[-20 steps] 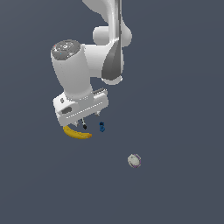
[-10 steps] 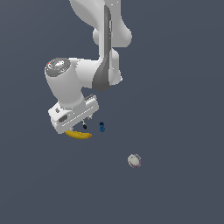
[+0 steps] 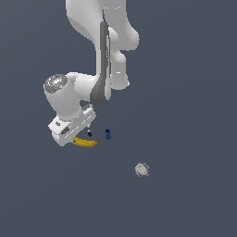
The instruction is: Pick up a designated object from a clutter of objects.
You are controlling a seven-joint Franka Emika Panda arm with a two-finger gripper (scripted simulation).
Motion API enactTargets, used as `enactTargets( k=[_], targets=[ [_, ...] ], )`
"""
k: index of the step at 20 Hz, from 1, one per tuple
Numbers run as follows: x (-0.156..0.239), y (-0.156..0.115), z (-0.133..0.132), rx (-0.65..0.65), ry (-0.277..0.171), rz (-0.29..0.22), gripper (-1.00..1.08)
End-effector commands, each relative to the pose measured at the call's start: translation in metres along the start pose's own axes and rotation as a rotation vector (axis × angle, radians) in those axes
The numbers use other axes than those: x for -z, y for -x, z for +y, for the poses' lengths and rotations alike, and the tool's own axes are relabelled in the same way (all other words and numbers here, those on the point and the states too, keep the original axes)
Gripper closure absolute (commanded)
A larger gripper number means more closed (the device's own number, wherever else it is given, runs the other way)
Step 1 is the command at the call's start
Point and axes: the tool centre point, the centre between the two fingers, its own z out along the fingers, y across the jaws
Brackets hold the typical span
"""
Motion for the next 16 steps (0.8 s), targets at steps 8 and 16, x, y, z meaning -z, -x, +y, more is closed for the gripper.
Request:
enactTargets(
  k=[8, 16],
  targets=[
    [-0.032, 0.028, 0.005, 0.128, 0.001, -0.003, -0.92],
    [-0.043, 0.038, 0.006, 0.171, 0.001, -0.005, -0.92]
  ],
)
